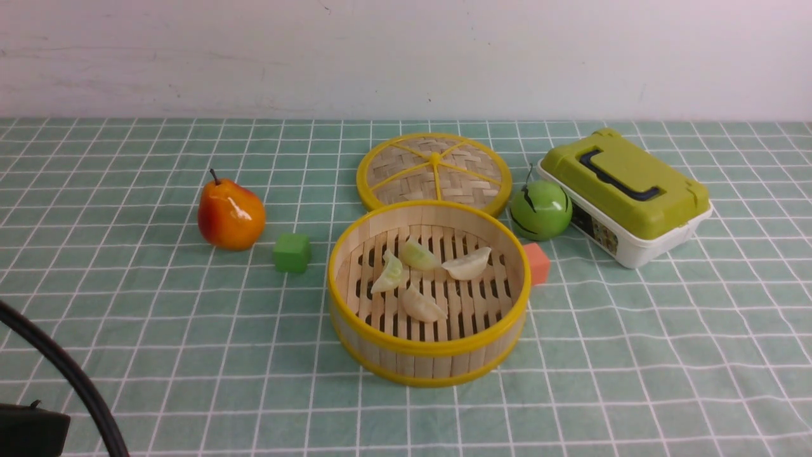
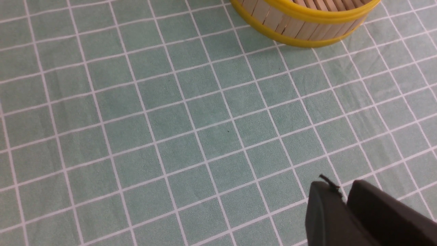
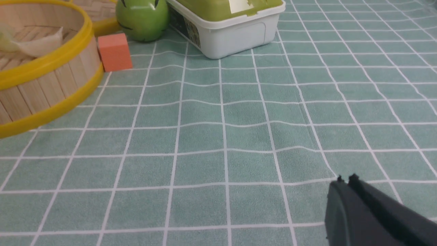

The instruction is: Put the dumplings into the steamer on the table with the blue tablecloth.

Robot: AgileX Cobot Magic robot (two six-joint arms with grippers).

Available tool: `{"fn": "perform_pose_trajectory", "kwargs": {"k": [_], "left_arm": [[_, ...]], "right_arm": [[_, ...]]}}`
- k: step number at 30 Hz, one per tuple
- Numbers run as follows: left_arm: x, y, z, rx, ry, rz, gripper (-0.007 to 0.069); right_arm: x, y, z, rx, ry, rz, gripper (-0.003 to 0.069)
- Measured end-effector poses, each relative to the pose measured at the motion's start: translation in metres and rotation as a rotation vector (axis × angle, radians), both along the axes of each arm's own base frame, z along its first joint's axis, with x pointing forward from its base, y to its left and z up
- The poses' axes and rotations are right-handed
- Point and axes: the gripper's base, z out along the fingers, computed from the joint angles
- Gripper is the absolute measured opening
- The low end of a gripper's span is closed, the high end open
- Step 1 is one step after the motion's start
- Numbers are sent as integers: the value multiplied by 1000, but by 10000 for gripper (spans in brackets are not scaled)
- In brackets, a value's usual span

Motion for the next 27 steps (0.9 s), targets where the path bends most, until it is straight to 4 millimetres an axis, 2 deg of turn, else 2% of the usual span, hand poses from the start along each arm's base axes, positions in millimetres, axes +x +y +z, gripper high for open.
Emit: {"fn": "perform_pose_trajectory", "kwargs": {"k": [27], "left_arm": [[0,0,0,1,1,0,109]], "right_arm": [[-1,0,0,-1,15,0,-11]]}}
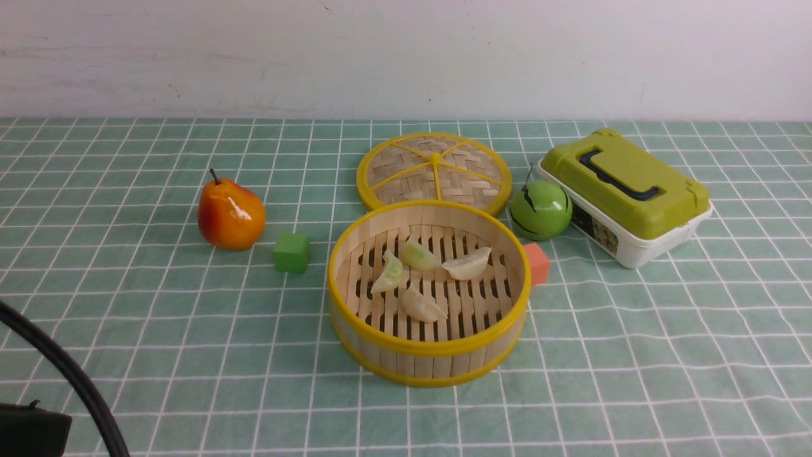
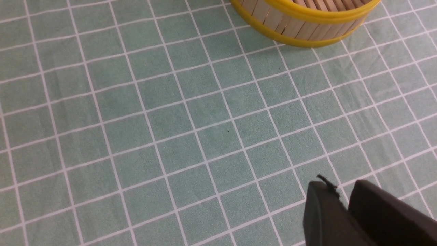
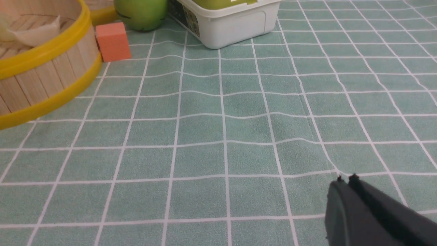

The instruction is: Put the dumplings into the steamer on the table with the blue tablecloth.

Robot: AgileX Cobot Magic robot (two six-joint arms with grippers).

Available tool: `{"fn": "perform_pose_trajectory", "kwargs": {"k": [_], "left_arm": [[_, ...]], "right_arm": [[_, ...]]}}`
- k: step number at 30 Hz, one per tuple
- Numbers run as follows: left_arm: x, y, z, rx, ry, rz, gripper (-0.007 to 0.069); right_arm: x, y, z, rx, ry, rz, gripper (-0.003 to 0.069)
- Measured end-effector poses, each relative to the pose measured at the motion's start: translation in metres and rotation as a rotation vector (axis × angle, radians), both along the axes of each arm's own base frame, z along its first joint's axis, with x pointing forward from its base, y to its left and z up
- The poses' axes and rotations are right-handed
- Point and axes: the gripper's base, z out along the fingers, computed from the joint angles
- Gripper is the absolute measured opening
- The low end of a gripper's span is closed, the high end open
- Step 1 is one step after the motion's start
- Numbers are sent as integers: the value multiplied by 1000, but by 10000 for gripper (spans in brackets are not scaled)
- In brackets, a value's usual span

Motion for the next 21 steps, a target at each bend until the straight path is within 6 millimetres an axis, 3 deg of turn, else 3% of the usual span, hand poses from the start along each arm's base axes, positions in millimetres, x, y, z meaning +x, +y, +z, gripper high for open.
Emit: {"fn": "perform_pose_trajectory", "kwargs": {"k": [5,10,13,16,21], "left_arm": [[1,2,-9,-12,-35,16,108],[-2,14,-37,-177,-317,136,0],[-5,22,-51,-247,-495,197,-14],[-13,34,-80,-304,-678,328,-14],[-22,45,-123,-293,-736,475,-14]], "right_arm": [[0,0,0,-2,0,1,-8],[0,0,0,-2,0,1,-3],[0,0,0,-2,0,1,-1],[0,0,0,-2,0,1,2],[0,0,0,-2,0,1,3]]}}
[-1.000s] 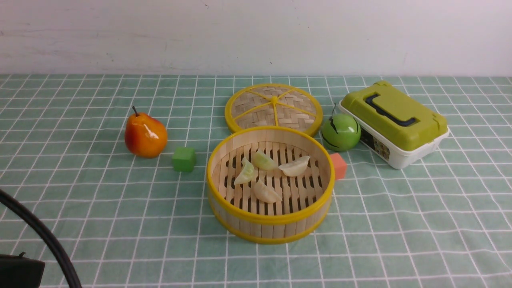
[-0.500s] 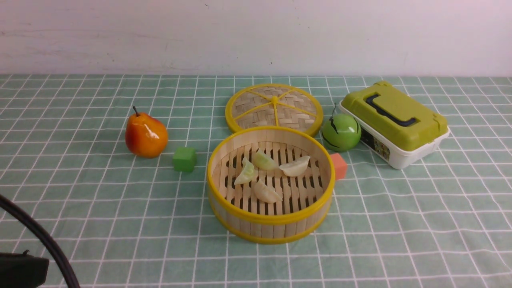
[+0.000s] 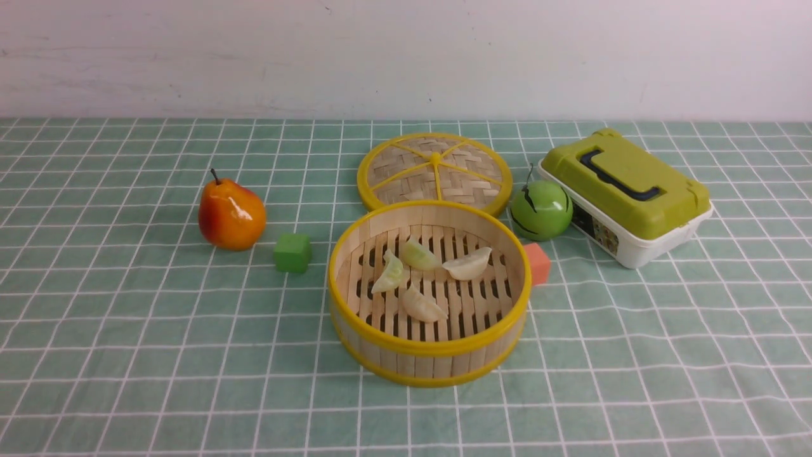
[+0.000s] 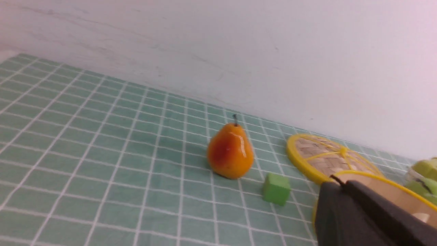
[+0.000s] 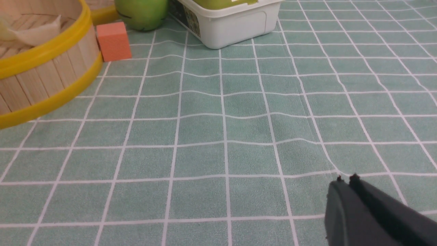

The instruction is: Put the dumplings into the steamer on the table with the blue tablecloth.

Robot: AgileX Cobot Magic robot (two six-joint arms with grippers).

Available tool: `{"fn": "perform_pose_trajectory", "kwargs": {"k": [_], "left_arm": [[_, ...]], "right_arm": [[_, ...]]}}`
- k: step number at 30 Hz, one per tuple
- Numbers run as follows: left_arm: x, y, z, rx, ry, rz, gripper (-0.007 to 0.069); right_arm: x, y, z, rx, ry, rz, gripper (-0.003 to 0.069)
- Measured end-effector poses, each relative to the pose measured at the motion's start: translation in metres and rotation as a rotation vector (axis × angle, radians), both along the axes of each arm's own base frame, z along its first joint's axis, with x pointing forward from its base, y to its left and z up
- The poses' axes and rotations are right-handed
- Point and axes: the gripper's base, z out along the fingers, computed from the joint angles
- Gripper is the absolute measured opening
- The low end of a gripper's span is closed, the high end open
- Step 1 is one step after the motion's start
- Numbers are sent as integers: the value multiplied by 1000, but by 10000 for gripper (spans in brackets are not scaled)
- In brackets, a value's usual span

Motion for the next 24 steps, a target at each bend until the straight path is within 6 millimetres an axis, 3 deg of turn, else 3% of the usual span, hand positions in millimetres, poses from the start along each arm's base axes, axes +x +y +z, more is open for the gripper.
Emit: {"fn": "perform_pose_trajectory", "kwargs": {"k": [6,10,24], "left_arm": [[-4,3,-37,-14,137,45,-14],[-7,4,-48,-6,257,52,-14],[-8,3,-55,73,325,35,-14]], "right_arm": [[0,0,0,0,0,0,5],[0,0,0,0,0,0,10],[0,0,0,-1,0,0,27]]}}
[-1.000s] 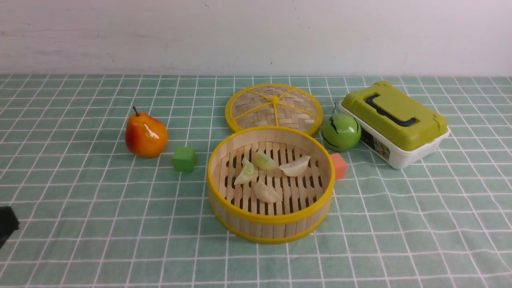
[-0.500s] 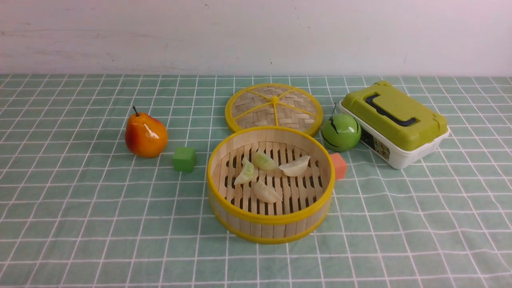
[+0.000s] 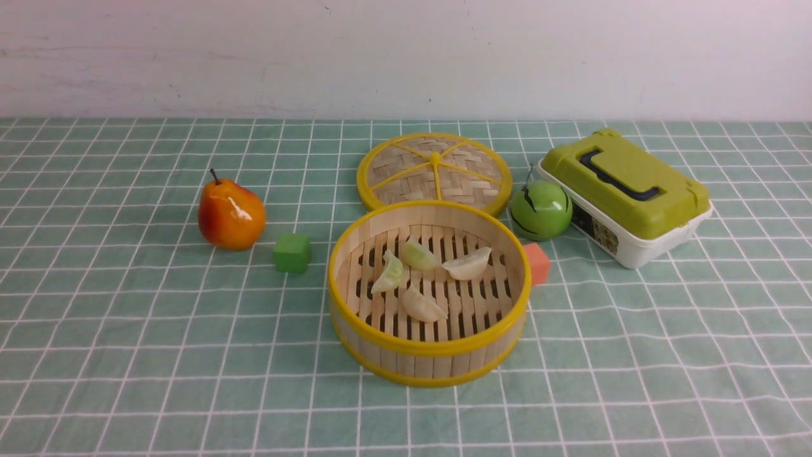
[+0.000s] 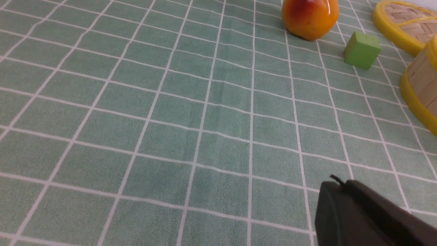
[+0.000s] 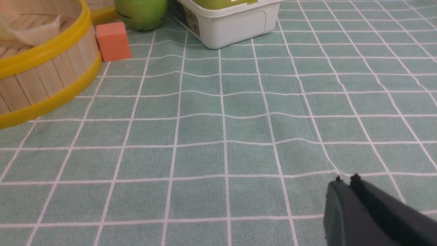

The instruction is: Put the dumplings into the steamer on the table with the blue tablecloth.

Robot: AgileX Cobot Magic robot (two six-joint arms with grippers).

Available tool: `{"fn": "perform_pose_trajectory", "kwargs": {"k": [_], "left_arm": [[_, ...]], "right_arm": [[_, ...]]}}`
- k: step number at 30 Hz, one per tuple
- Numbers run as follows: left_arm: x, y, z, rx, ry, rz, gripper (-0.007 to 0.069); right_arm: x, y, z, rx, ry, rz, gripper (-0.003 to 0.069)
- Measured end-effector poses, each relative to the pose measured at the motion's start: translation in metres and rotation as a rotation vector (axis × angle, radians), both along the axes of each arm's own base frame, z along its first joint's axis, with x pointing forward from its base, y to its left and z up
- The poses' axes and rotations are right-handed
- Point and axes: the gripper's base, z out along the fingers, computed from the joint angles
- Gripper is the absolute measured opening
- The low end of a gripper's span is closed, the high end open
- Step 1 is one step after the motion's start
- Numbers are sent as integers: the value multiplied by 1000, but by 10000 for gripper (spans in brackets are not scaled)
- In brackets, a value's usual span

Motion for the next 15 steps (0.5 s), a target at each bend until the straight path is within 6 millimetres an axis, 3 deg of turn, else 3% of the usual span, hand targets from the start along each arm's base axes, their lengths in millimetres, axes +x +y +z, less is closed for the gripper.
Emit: {"fn": "perform_pose_trajectory", "kwargs": {"k": [15], "left_arm": [[0,0,-1,0,8,0,-14]], "right_arm": [[0,0,0,0,0,0,50]]}}
